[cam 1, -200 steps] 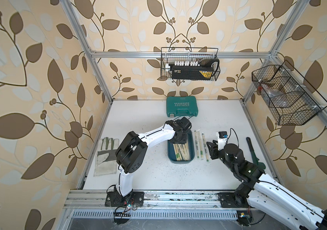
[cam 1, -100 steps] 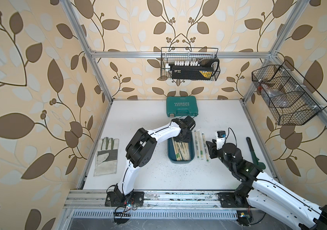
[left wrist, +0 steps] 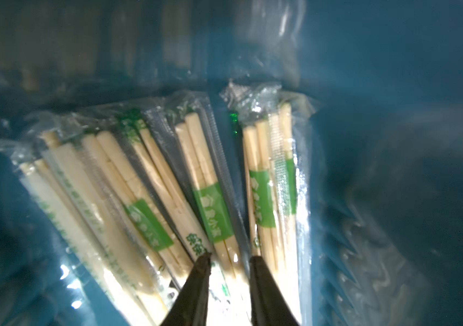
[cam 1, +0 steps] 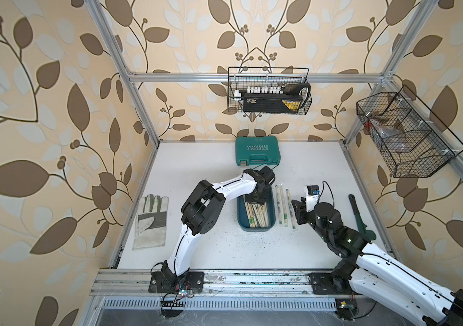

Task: Take the paired disposable chopsticks out of the storage box
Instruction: Pick up the paired disposable chopsticks from the storage box.

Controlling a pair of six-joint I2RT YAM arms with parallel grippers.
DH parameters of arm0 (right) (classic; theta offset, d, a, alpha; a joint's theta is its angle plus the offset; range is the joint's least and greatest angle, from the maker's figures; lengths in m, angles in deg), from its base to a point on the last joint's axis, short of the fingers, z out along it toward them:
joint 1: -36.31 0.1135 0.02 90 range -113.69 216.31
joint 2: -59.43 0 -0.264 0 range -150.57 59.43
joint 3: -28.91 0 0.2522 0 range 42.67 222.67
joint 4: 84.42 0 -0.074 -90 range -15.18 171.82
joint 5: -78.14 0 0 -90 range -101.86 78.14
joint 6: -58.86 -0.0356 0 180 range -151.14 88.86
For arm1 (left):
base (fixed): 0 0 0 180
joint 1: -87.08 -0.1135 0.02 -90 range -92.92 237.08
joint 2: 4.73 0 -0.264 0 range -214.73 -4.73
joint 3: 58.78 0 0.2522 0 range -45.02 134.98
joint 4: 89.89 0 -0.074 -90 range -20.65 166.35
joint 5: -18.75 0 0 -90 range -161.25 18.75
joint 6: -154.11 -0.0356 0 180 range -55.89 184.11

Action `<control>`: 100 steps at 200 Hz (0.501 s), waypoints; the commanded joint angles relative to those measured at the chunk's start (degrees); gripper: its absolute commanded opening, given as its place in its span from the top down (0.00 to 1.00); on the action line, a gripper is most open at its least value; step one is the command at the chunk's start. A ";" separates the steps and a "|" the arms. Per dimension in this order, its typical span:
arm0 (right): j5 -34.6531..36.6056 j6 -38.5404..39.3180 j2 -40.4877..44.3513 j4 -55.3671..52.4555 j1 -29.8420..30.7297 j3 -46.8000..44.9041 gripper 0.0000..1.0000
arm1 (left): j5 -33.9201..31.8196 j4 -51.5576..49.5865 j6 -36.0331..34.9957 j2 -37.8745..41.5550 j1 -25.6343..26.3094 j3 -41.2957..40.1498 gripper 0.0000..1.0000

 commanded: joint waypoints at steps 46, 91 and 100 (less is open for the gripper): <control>1.58 0.09 -0.41 0.25 0.34 -0.20 0.58 | 1.28 -0.51 -0.35 -0.47 -0.58 1.47 0.84; 1.66 0.09 -1.43 0.11 0.34 0.23 0.57 | 0.04 -0.97 -0.18 2.39 -0.25 0.77 0.86; 1.75 0.04 -1.42 0.09 0.32 0.25 0.57 | -0.20 -1.04 -0.18 2.84 -0.09 0.65 0.89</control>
